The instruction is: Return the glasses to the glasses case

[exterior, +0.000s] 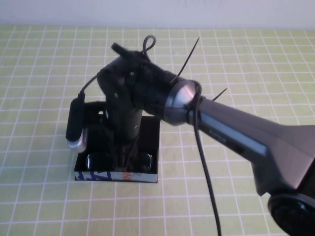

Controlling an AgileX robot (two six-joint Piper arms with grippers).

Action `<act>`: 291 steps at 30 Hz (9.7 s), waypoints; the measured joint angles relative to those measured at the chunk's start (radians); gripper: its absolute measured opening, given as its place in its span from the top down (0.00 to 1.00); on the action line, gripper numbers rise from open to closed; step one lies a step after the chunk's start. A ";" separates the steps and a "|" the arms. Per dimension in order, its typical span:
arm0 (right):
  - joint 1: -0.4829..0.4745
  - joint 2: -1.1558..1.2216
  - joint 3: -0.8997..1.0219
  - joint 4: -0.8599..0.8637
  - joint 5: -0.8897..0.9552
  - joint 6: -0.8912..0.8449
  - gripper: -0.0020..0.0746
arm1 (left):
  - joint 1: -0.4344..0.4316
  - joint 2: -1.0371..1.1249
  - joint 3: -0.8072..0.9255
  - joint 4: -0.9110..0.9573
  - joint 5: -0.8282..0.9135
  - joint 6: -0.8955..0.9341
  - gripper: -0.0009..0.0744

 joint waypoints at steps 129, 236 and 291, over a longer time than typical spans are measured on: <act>-0.479 0.062 0.024 0.742 -0.011 0.297 0.99 | -0.057 1.618 -0.476 -1.605 0.227 1.469 0.99; -0.297 -2.101 1.686 0.285 -0.386 0.815 0.99 | -0.057 0.144 0.000 -1.164 -0.327 1.073 0.99; -0.844 -2.274 2.155 0.327 -0.878 0.514 0.99 | -0.057 0.144 0.000 -1.166 -0.327 1.073 0.99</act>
